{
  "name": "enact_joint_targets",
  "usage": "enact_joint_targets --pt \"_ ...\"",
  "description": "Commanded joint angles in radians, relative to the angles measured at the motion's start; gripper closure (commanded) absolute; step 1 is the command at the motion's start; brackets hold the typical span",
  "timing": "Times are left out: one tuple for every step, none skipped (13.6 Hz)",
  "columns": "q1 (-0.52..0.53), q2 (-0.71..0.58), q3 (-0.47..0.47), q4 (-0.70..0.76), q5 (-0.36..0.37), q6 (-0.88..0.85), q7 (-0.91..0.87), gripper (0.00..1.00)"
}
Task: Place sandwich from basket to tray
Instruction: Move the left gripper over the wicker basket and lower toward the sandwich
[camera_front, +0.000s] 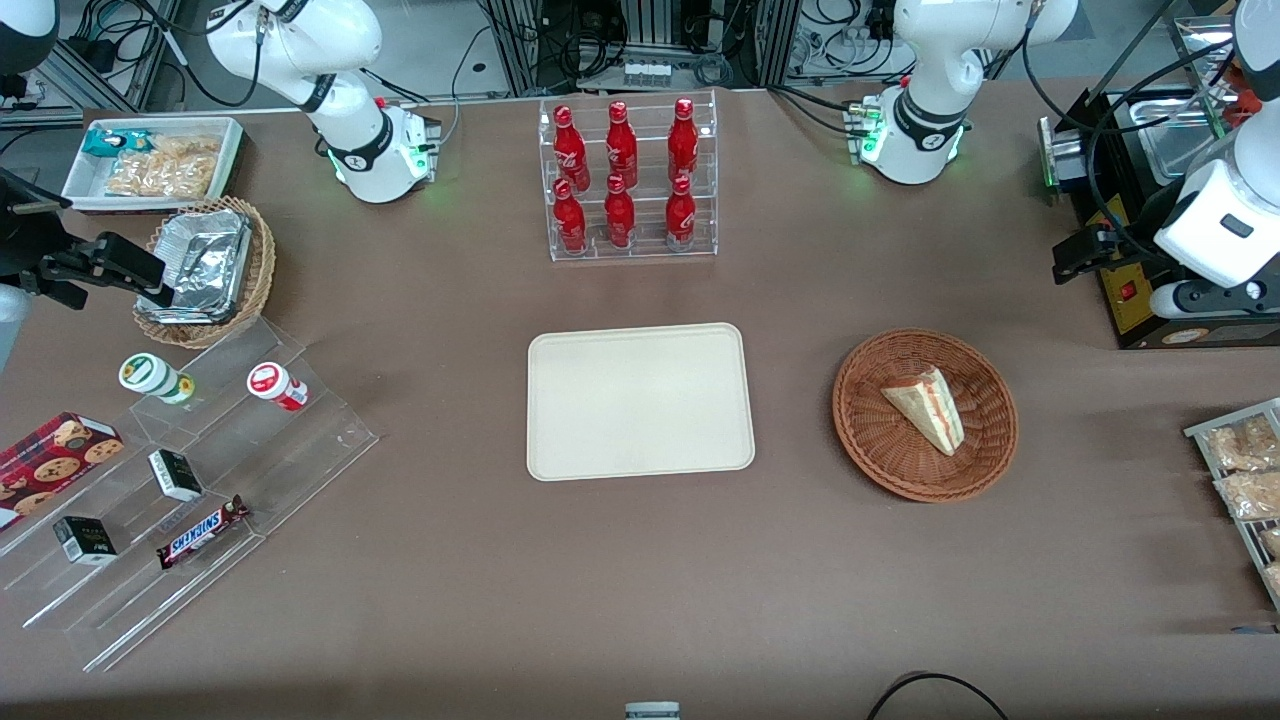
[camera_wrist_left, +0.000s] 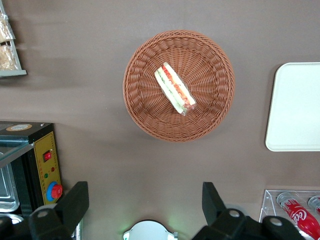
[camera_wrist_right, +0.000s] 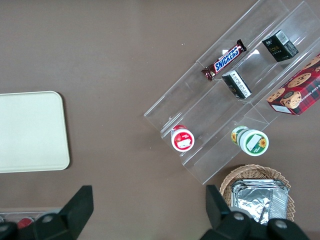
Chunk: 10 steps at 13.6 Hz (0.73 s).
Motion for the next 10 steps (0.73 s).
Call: enact_joint_targets --pt "0.000 0.006 -0.001 0.018 -0.012 -0.002 0.017 0.00" --pt "-0.002 0.006 -0.003 0.010 -0.014 -0.002 0.015 0.00" --pt "-0.002 0.014 -0.001 -0.001 -0.013 -0.002 0.015 0.00" --pt "-0.002 0.030 -0.001 -0.013 -0.012 -0.002 0.015 0.00" --pt "-0.002 0.041 -0.003 -0.031 -0.012 0.002 0.015 0.00" --pt "-0.002 0.050 -0.003 -0.056 -0.012 0.031 0.014 0.00" --pt "-0.002 0.052 -0.003 -0.097 -0.012 0.073 0.006 0.00" --pt "-0.005 0.051 -0.003 -0.144 -0.012 0.128 0.006 0.00" --pt "-0.006 0.049 -0.005 -0.192 -0.012 0.180 0.006 0.00" --pt "-0.006 0.051 -0.008 -0.236 -0.012 0.231 0.004 0.00"
